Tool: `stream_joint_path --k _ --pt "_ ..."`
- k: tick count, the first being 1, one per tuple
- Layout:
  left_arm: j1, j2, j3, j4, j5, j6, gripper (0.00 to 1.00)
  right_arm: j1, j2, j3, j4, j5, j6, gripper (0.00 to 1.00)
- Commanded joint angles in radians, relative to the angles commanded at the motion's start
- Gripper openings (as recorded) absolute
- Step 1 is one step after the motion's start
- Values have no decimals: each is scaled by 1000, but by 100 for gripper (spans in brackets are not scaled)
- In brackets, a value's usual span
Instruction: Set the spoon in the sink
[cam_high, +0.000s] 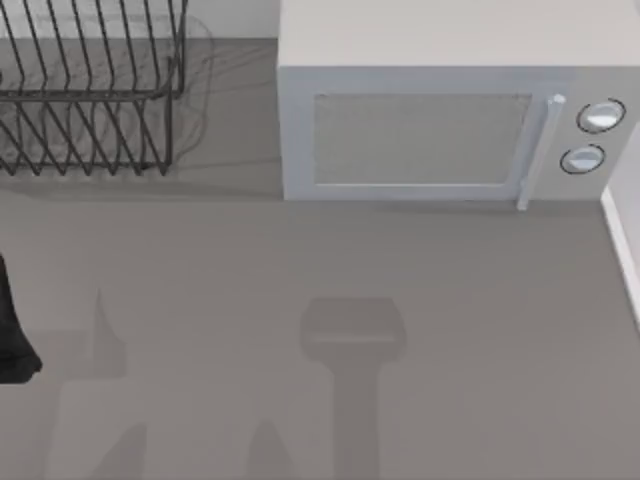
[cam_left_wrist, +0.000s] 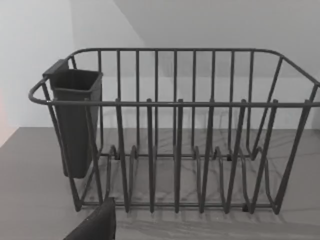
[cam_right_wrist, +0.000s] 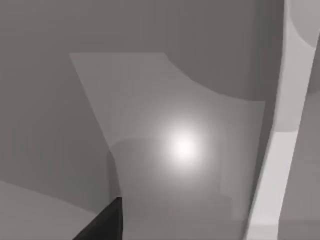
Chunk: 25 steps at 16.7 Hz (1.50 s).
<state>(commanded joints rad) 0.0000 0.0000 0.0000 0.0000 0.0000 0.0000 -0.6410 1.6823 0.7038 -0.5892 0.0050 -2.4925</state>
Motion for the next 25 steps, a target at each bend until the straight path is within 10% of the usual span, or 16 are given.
stream_joint_path --k 11,25 --pt "0 0 0 0 0 0 100 0 0 0 0 0 0 2" --pt "0 0 0 0 0 0 100 9 -117 110 -187 26 13 0"
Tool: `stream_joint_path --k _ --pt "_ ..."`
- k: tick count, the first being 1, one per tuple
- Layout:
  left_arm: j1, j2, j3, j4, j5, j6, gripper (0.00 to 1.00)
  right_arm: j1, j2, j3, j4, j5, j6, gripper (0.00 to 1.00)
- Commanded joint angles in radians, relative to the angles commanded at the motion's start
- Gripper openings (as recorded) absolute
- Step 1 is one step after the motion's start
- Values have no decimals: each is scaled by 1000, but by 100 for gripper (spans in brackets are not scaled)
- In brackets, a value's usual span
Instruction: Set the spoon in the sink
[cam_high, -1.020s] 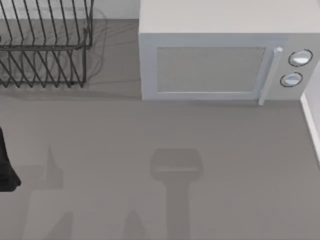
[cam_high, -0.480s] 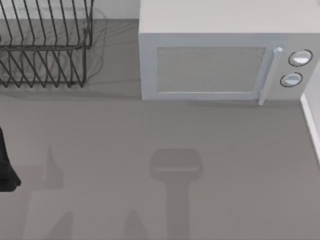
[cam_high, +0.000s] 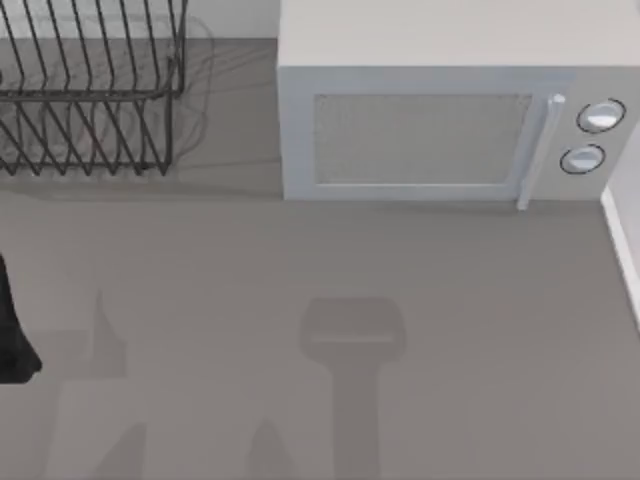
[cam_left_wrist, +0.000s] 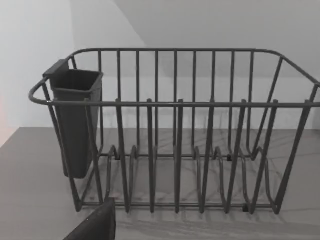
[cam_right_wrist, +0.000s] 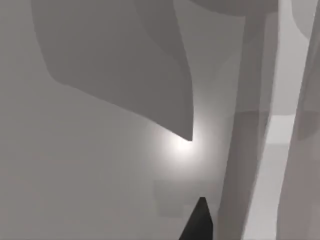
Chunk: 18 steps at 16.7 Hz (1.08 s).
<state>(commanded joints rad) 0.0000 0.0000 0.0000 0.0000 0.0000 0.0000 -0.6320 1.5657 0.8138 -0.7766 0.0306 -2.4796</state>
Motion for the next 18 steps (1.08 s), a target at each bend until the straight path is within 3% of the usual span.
stream_joint_path --k 6,13,18 --pt "0 0 0 0 0 0 100 -5 -110 170 -297 -1 5 0" --pt "0 0 0 0 0 0 100 -1 -115 200 -327 0 13 0" --pt "0 0 0 0 0 0 100 49 57 410 -410 3 51 0"
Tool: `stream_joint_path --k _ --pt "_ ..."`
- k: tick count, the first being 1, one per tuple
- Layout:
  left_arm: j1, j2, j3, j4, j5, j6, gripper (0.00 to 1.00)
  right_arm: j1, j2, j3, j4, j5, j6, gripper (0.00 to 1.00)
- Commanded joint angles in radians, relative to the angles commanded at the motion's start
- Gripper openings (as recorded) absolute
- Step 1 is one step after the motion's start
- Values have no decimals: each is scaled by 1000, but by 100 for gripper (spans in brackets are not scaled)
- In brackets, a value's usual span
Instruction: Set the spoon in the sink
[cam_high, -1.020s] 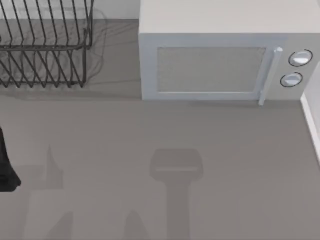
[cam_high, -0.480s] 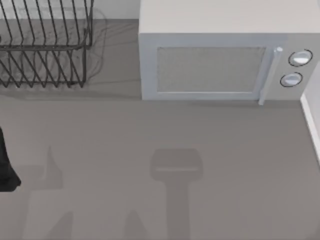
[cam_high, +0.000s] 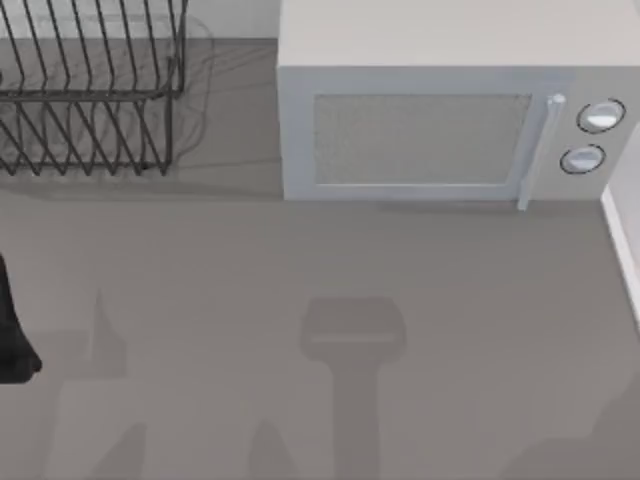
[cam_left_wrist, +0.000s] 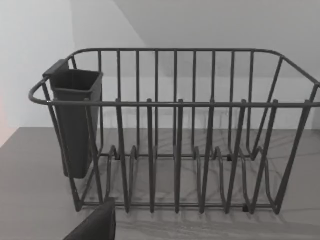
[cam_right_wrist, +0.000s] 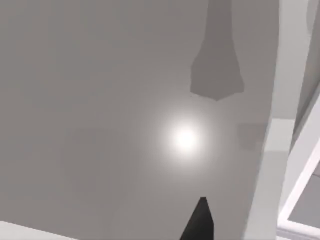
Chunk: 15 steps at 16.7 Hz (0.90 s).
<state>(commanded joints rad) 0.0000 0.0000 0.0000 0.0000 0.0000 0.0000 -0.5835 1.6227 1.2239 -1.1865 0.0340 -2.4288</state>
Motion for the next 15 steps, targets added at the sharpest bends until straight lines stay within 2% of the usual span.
stream_joint_path --k 4,11,15 --pt "0 0 0 0 0 0 100 82 248 352 -119 1 70 0" --pt "0 0 0 0 0 0 100 268 754 1155 -365 0 257 0" --pt "0 0 0 0 0 0 100 364 983 1484 -470 1 369 0"
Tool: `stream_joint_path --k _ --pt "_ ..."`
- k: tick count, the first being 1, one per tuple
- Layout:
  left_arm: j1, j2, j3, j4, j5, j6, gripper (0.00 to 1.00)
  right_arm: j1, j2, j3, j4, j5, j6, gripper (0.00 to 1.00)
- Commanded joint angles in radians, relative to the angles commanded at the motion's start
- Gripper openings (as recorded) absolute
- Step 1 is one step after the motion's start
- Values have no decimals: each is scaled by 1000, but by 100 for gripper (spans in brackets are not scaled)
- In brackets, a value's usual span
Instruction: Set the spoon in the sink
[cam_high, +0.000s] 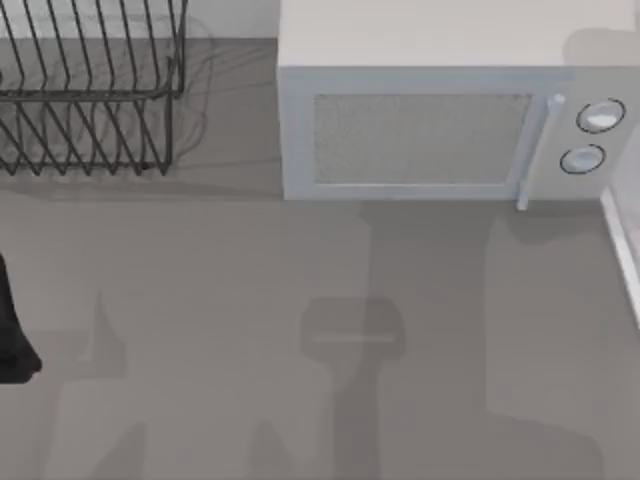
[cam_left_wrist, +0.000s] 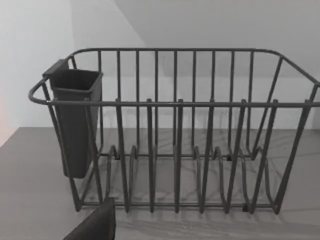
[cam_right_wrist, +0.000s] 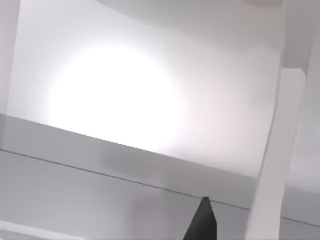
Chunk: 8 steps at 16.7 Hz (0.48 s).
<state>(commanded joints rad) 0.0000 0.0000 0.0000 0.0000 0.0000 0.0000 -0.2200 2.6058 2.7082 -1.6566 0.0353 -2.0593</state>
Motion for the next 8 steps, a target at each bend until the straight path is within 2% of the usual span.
stream_joint_path --k 4,8 --pt "0 0 0 0 0 0 100 58 121 166 -52 2 76 0" --pt "0 0 0 0 0 0 100 66 137 187 -58 3 89 0"
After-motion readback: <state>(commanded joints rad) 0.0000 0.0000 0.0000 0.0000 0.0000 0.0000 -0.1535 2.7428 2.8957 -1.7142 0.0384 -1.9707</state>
